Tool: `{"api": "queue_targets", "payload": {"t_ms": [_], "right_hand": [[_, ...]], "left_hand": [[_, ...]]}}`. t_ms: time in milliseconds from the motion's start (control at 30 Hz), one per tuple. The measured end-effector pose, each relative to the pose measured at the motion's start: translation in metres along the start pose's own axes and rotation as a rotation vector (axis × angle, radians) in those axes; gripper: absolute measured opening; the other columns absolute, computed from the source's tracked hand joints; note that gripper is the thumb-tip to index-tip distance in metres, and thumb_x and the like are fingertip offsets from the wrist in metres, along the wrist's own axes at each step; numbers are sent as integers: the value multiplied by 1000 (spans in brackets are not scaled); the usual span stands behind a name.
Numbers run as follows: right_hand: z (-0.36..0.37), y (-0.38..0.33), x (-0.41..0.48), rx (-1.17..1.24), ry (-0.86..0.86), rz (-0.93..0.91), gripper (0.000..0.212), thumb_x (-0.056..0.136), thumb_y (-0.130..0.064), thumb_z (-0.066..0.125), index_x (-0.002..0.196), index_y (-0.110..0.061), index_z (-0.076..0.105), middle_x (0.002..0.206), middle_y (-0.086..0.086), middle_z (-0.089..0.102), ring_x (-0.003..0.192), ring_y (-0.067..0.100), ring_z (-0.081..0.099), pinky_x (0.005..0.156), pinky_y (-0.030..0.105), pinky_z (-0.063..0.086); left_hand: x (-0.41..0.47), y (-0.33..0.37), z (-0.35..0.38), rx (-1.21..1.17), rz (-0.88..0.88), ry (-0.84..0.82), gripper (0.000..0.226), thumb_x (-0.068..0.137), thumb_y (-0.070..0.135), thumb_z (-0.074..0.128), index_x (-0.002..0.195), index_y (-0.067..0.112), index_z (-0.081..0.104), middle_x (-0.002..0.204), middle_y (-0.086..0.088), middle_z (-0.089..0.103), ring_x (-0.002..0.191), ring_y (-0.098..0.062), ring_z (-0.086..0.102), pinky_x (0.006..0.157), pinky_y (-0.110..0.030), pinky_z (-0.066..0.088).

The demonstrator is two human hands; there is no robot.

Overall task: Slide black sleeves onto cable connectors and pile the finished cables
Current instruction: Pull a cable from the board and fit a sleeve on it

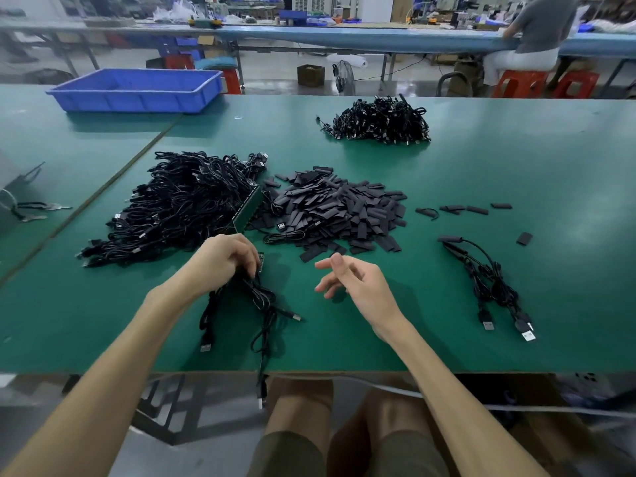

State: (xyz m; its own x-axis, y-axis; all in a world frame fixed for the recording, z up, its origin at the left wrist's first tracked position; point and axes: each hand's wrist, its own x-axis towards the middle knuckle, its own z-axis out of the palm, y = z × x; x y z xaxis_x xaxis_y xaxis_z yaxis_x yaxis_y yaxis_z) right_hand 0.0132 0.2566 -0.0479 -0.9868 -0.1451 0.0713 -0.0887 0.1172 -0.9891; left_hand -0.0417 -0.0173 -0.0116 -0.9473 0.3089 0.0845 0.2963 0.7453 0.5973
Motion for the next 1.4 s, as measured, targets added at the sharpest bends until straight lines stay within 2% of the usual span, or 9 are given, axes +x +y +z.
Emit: {"api": "queue_targets", "payload": {"t_ms": [133,233,333,467,700,967,1100,1200,1400], "right_hand": [[0,1,0,-11,6,-2,47,96,-62,53,104,-21,76,84,5,79,73,19,72,96,53,55],[0,1,0,-28,11,-6,46,97,-62,53,103,-22,76,84,4,79,73,19,73,94,51,55],[0,1,0,-53,21,-20,45,98,-60,52,102,-21,75,83,3,79,73,19,73,93,50,56],[0,0,-1,-61,30,-21,41,100,-54,54,102,-19,75,82,2,79,72,18,73,92,48,56],[-1,2,1,-73,43,-30,19,103,-34,63,106,-18,75,87,1,79,75,16,73,87,39,59],[-2,6,4,-118,99,-18,17,92,-15,77,108,-17,71,94,-1,74,89,19,71,85,30,59],[-2,7,5,-124,134,-9,18,91,-9,76,106,-15,69,89,0,71,88,28,71,84,35,59],[-1,8,7,-159,137,-20,12,92,-17,76,102,-18,70,89,-1,73,84,13,70,80,26,58],[1,9,9,-244,171,-17,10,87,-20,79,86,-20,69,77,-9,68,69,2,60,73,26,54]], "left_hand": [[1,6,0,35,-15,74,48,90,-11,58,68,27,76,111,9,67,94,-3,61,81,-10,44],[8,6,0,15,-79,179,21,96,7,64,97,24,75,107,8,70,93,-15,67,84,-28,51],[13,5,4,127,-162,59,23,96,18,69,119,20,68,109,6,68,97,-15,64,88,-30,50],[17,6,7,198,-235,23,16,92,16,74,108,15,74,94,5,70,94,-18,67,93,-38,54],[18,26,19,4,-146,49,13,90,7,74,92,19,73,85,12,65,82,-8,62,70,-19,42],[22,70,59,-191,12,-5,24,82,9,81,81,31,73,76,18,71,70,10,62,67,-5,41],[24,72,65,-296,-27,62,21,78,9,86,82,24,71,81,5,74,80,-10,71,79,-25,56],[21,68,63,-383,-17,77,15,79,11,86,88,15,75,85,-2,76,84,-21,73,86,-39,59],[19,63,64,-426,-31,39,12,82,14,84,91,15,76,85,-1,77,82,-17,73,82,-31,58]]}}
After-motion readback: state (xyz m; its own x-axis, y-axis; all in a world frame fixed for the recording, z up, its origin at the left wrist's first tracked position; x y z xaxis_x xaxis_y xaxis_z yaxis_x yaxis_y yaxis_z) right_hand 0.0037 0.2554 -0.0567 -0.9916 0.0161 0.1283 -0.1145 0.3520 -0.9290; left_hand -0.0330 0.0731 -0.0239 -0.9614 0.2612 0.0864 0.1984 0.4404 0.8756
